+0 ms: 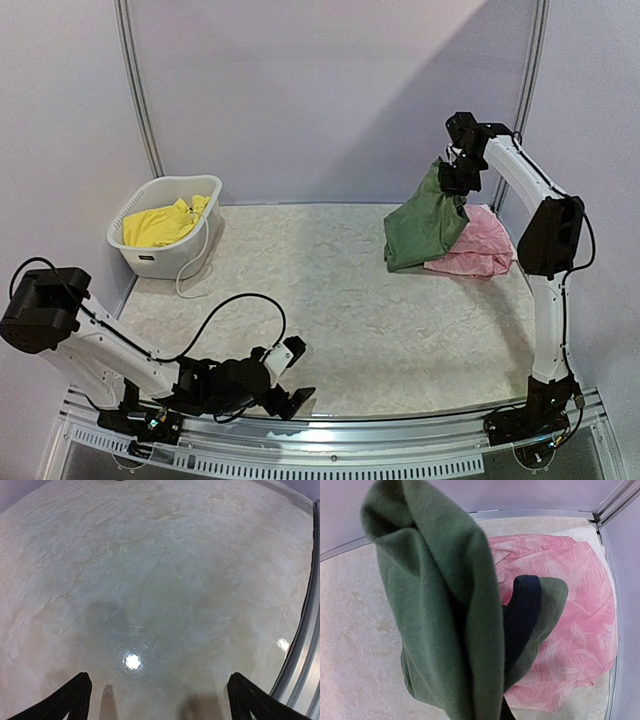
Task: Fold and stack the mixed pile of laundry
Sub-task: Place the square-folded tank top at the corner of the board.
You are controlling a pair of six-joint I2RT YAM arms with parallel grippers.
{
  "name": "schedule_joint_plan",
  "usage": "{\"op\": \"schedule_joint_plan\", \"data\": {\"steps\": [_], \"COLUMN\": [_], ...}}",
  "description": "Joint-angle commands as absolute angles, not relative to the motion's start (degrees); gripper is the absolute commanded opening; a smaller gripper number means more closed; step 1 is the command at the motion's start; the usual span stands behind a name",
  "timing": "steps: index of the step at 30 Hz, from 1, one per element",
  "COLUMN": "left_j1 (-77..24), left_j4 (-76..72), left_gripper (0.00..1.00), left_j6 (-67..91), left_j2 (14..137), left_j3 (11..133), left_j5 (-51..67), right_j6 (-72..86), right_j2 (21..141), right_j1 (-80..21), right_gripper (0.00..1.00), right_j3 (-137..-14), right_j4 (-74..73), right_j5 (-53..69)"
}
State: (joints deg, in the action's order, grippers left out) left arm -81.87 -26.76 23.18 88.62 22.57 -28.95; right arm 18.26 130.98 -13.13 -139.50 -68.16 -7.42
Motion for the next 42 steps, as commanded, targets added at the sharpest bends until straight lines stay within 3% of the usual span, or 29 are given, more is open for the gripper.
{"op": "schedule_joint_plan", "data": {"steps": [1, 23, 42], "left_j1": [-82.71, -82.71, -82.71], "left_j4": [-29.45, -31.24, -30.45], "left_gripper": [0.96, 0.96, 0.96], "left_j6": [22.72, 22.91, 22.45], "left_j2": [90.18, 93.71, 95.04], "left_j3": [22.77, 23.84, 25.4], "left_j5": [-27.91, -25.76, -24.91], "right_j6": [14.01, 3.97, 2.89], "right_j2": [127.32, 132.91, 139.68], "right_j1": [-12.09, 1.33, 5.55], "right_gripper": [0.0, 0.0, 0.02], "right_j3": [-143.16, -139.64, -135.21], "right_j4": [-69.1, -65.03, -59.07], "right_j5": [-7.73, -4.32, -10.25]}}
